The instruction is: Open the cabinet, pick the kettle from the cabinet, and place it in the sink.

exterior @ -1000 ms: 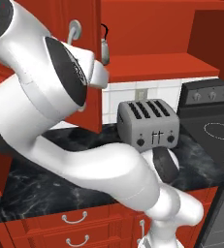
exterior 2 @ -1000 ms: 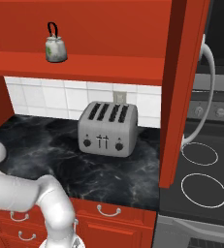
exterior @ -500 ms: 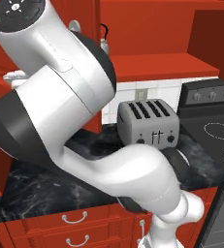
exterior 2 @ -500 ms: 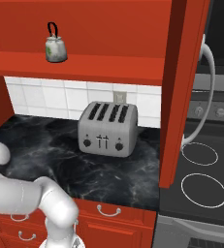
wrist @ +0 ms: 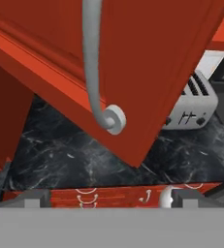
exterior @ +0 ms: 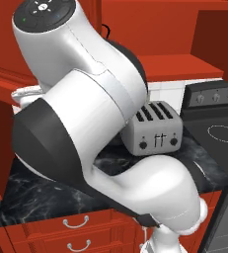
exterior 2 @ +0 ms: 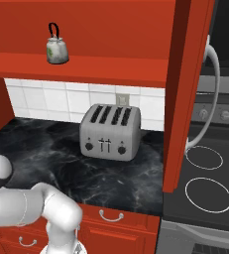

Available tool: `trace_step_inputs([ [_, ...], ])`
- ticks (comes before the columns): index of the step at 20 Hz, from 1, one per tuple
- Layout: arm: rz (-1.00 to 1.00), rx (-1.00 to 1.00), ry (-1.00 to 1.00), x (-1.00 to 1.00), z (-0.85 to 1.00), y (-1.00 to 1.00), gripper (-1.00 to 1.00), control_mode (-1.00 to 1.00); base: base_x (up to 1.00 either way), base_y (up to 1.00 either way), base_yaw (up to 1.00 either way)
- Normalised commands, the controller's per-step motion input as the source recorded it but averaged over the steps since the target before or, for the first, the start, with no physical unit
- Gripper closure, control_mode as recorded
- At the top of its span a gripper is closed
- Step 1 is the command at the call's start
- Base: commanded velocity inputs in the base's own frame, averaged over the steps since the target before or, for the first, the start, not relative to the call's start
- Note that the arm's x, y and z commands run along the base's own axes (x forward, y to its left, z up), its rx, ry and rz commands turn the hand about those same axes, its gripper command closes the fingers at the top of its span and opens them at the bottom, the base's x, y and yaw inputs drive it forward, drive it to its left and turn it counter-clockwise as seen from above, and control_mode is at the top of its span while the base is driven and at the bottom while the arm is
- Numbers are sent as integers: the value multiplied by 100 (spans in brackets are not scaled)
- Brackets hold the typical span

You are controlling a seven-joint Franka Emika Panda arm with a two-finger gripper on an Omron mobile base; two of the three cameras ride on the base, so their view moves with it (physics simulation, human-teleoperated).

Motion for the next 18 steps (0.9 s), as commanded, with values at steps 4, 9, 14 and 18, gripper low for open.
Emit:
trace_step_inputs([
  [4,0,0,5,-46,-15,-33,-100,-100,0,0,0],
  [9,0,1,3,-46,-6,-42,-100,-100,0,0,0],
  [14,0,5,12,-35,2,-51,-100,-100,0,0,0],
  [18,0,6,14,-22,0,-58,-100,-100,0,0,0],
])
